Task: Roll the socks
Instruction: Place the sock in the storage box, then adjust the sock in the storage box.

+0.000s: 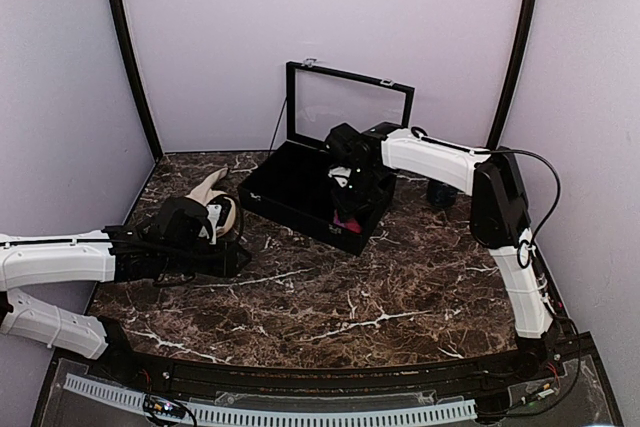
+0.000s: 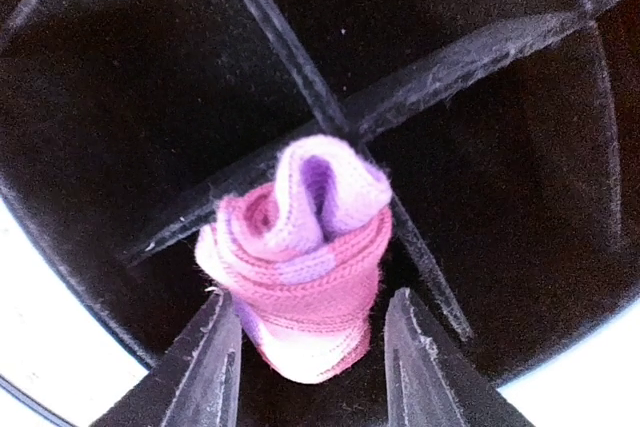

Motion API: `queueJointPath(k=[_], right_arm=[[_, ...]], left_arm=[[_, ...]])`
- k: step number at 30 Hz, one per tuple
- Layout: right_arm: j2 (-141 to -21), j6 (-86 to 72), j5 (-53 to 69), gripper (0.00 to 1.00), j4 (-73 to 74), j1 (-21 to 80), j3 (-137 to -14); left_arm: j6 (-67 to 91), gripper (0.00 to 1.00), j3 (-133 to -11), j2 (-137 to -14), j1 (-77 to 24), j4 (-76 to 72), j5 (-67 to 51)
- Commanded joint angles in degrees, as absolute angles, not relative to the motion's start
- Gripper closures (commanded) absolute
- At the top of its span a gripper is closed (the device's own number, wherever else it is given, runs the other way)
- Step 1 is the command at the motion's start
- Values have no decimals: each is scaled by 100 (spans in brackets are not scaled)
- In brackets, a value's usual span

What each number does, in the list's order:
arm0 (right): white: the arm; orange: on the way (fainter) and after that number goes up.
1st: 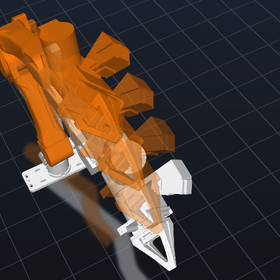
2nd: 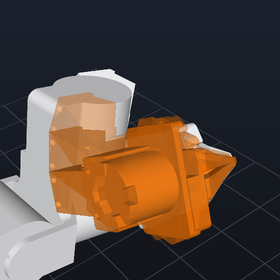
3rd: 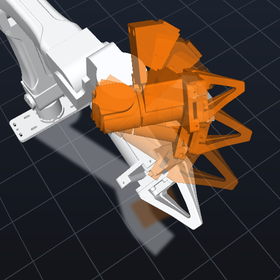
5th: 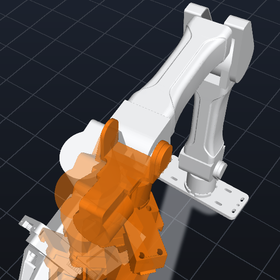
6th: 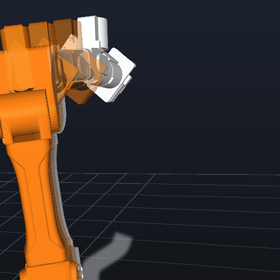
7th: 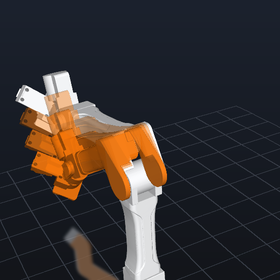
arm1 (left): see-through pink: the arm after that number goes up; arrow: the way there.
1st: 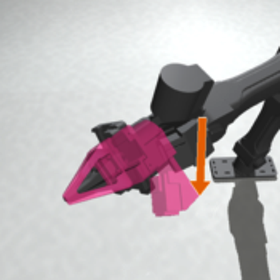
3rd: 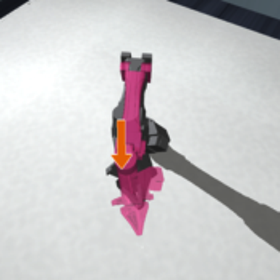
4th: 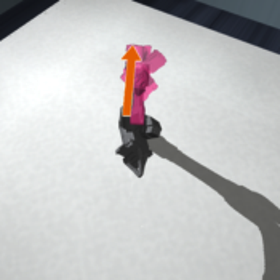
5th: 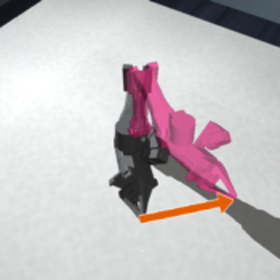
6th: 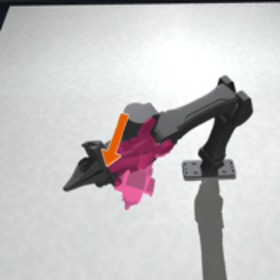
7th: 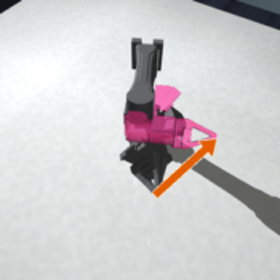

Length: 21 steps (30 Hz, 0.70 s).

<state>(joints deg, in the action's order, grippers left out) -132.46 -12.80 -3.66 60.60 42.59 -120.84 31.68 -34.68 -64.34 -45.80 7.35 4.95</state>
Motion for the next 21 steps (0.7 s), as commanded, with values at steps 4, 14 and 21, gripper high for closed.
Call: queueJointPath(k=[4, 14, 21], right_arm=[[-13043, -1354, -481, 54, 6136, 4210, -12385], [-13163, -1263, -400, 81, 5925, 4203, -12276], [-13291, -1215, -202, 91, 5796, 4185, -12038]], left_arm=[[3085, 53, -3577, -6422, -4572, 714, 456], [3116, 53, -3529, -6390, -4570, 751, 466], [3146, 53, -3491, -6394, -4568, 728, 493]])
